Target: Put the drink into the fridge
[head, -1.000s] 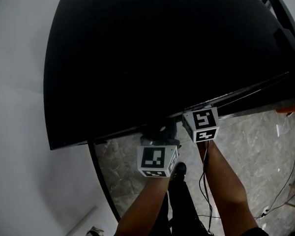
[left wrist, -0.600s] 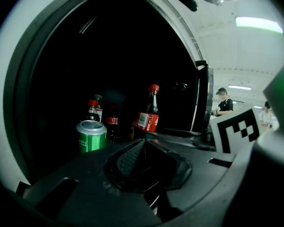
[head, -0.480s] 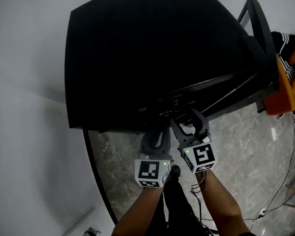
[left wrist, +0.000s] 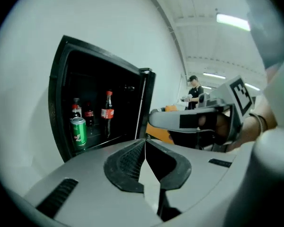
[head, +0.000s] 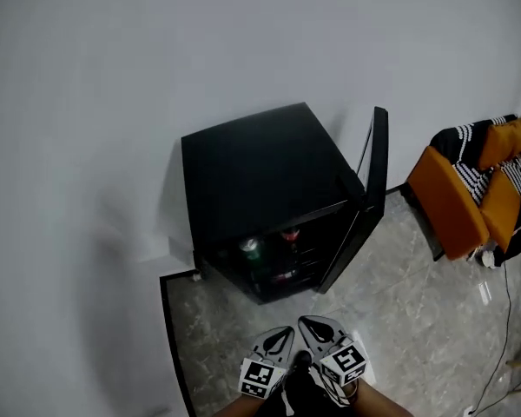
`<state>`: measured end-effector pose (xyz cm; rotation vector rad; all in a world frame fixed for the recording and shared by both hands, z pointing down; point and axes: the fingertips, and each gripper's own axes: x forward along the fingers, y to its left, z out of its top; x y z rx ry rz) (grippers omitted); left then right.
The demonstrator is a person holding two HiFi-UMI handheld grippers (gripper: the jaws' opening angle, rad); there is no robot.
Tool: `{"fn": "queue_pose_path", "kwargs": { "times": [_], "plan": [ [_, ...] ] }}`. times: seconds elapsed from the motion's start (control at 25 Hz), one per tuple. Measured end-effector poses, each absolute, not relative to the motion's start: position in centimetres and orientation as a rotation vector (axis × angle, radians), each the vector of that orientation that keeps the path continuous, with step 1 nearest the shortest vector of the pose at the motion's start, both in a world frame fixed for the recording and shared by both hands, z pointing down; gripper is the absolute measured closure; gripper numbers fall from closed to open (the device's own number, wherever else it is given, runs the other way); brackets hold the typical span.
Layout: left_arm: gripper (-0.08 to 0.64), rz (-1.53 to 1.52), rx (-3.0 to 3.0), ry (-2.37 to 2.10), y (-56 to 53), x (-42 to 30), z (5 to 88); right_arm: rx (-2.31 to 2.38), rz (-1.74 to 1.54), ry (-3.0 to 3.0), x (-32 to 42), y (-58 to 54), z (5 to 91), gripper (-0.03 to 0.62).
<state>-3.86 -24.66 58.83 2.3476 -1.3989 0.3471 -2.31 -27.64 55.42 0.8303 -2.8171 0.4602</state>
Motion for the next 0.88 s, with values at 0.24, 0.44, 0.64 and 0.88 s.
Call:
{"fn": "queue_pose_path", "kwargs": {
  "times": [0.24, 0.44, 0.64, 0.88],
  "plan": [
    [0.548, 0.332, 2.424, -1.324, -18.2, -2.8, 53.1, 0.665, 0.342, -2.853, -1.5, -20.3, 48.6, 0.569],
    [0.548, 0.255, 2.515, -1.239, -12.0, -2.6, 50.6, 0.621, 0.219, -2.885, -2.6, -13.5, 43.7, 0.569],
    [0.549, 0.136, 2.522, -1.248, -4.9, -4.6, 48.5, 0.786, 0.266, -2.869, -2.4, -6.2, 42.5, 0.569],
    [0.549, 0.099, 2.482, -1.237, 2.0, -5.5, 47.8, 0.807, 0.274, -2.812, -1.8, 0.7, 43.3, 0.569]
  ]
}}
